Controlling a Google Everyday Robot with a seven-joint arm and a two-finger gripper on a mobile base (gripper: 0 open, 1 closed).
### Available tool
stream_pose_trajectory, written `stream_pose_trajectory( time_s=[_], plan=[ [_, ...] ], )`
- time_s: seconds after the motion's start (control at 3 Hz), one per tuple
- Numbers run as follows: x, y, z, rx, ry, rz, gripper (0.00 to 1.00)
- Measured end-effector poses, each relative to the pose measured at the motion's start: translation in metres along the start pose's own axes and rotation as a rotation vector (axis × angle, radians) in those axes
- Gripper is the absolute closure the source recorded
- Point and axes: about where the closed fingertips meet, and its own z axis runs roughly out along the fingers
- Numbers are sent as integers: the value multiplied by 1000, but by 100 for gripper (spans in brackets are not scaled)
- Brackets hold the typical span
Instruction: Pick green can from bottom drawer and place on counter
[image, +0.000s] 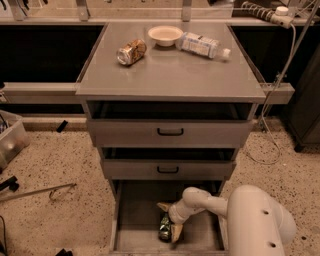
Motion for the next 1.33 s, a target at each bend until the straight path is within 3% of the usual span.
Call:
stream_pose_trajectory(
  time_s=[1.0, 1.33],
  plan=[
    [-5, 12, 31, -100, -25, 17, 0],
    [-6, 12, 31, -102, -26, 17, 18]
  ],
)
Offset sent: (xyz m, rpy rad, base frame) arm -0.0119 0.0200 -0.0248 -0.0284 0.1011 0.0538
